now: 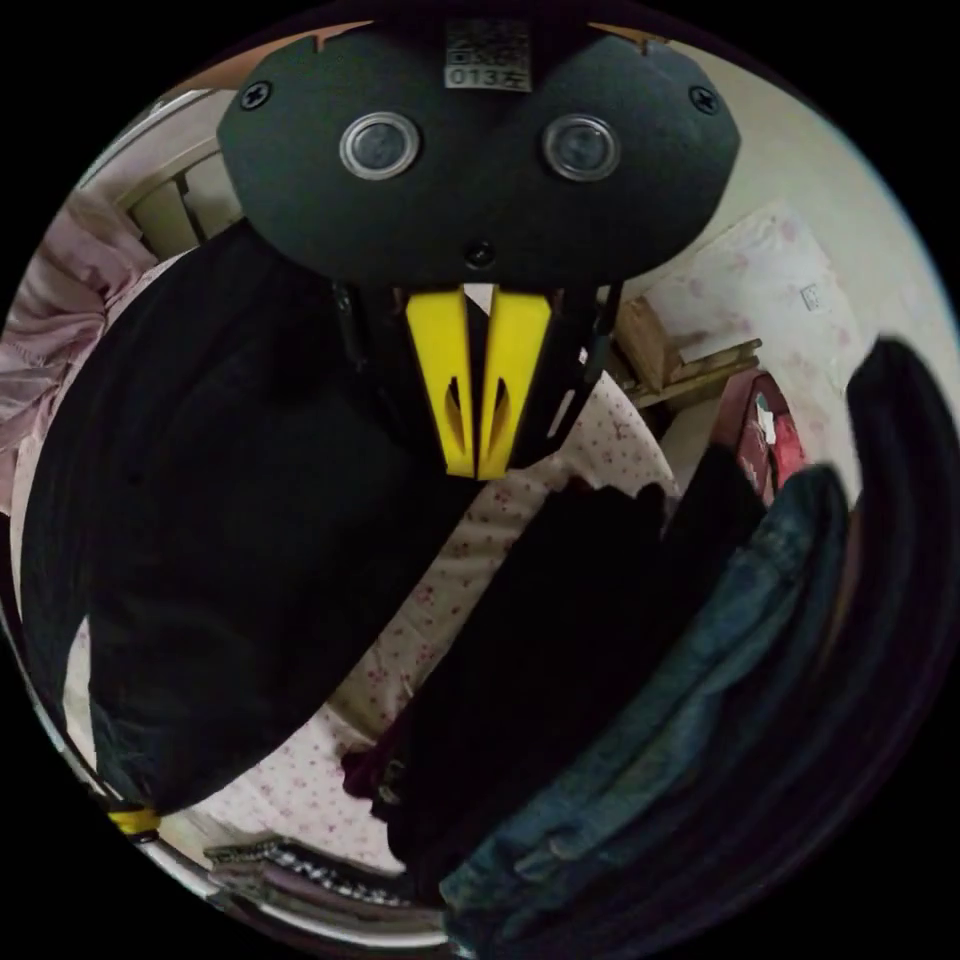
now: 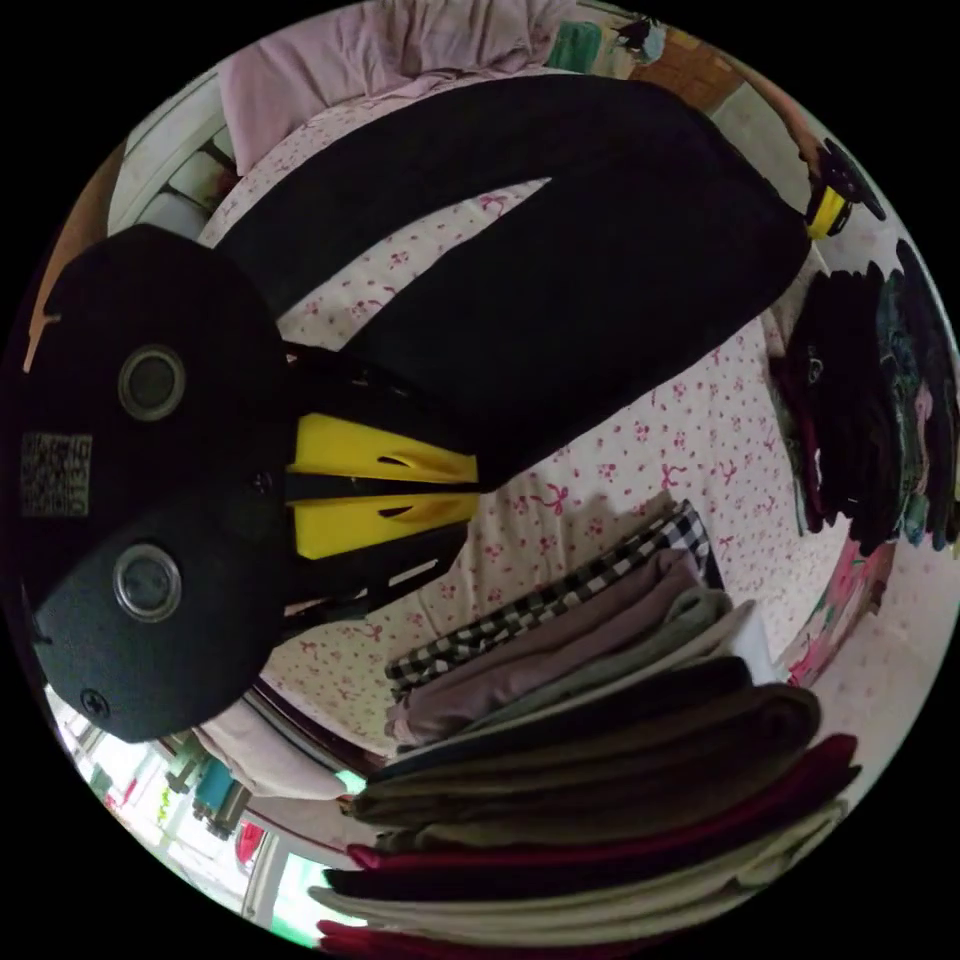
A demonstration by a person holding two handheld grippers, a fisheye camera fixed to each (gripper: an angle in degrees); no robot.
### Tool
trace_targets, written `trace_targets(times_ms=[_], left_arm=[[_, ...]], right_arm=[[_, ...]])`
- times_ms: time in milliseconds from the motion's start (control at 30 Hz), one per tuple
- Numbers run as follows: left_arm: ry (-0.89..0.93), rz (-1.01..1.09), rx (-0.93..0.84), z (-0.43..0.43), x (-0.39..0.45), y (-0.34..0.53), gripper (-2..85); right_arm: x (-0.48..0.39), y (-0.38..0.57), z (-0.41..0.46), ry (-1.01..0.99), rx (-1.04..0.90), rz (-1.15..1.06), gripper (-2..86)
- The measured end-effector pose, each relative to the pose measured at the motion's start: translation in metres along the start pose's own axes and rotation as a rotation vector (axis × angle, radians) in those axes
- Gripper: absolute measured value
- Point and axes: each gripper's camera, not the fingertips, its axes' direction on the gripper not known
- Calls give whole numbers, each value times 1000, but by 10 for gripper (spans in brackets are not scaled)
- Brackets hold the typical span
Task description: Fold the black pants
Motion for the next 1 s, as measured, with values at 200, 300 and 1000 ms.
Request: trace_targets(times_ms=[200,300,1000], left_arm=[[-44,-139,251,-84,34,124,-2],[-65,-182,311,-113,68,186,-1],[59,-152,201,-73,214,335,-1]], right_arm=[[-50,61,-77,88,125,87,15],[-100,112,-128,157,195,177,14],[-263,270,-169,199,79,460,14]])
